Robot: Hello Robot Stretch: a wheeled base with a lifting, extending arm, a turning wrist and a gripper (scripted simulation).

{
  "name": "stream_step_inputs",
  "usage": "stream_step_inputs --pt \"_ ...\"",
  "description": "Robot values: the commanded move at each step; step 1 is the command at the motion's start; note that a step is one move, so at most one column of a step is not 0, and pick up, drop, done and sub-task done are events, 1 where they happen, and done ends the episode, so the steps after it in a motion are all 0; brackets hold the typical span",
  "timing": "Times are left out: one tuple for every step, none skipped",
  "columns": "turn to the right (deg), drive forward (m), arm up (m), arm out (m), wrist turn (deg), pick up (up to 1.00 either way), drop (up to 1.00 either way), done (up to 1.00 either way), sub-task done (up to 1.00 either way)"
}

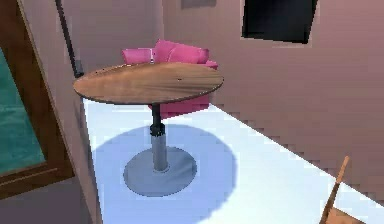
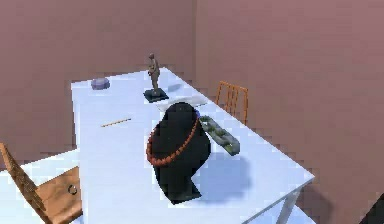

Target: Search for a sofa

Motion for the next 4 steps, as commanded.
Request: stream_step_inputs --pt "0.0 0.15 0.00 0.00 0.0 0.00 0.00 0.00 0.00" --pt "12.0 0.00 0.00 0.00 0.0 0.00 0.00 0.00 0.00" --pt "0.0 0.20 0.00 0.00 0.0 0.00 0.00 0.00 0.00" --pt "12.0 0.00 0.00 0.00 0.0 0.00 0.00 0.00 0.00"
